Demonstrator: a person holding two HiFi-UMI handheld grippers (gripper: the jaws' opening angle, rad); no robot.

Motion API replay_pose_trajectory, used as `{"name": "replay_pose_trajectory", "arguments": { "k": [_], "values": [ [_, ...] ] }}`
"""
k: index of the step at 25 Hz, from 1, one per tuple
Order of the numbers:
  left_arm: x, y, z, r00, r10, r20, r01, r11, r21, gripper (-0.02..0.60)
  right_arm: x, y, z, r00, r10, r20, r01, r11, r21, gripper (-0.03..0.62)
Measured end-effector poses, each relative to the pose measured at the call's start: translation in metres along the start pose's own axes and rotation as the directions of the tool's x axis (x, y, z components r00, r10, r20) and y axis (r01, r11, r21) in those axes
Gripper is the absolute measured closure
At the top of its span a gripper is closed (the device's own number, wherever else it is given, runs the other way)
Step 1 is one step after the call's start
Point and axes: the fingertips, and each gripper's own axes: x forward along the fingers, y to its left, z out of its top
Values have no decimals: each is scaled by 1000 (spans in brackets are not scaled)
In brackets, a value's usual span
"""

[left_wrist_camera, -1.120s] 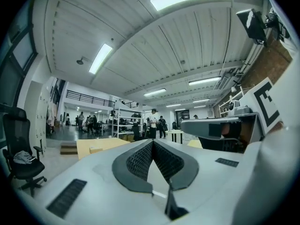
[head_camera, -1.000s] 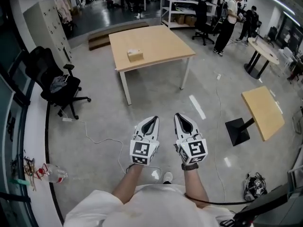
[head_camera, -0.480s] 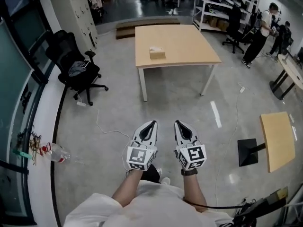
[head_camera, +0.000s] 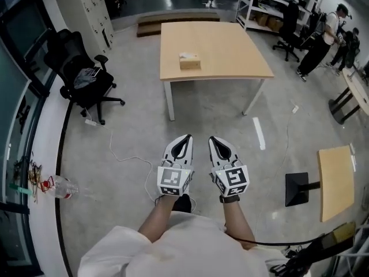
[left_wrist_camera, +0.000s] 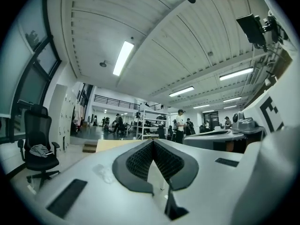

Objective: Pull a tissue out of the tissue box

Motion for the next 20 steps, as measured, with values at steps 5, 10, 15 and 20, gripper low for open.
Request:
{"name": "replay_pose_trajectory", "arguments": {
  "k": [5,10,15,20],
  "values": [
    [75,61,28,999,7,47,-7,1000,-6,581,85,-45,33,997,-78,15,78,996,-35,591],
    [115,103,25,998,32,48,-32,999,2,581,147,-67,39,994,-97,42,100,993,-56,591],
    [150,137,15,998,59,35,-61,997,53,581,188,-69,19,999,-42,-3,42,999,-17,591],
    [205,166,2,996,77,36,-78,996,36,581,240,-124,13,999,-40,22,40,999,20,591]
  ]
}}
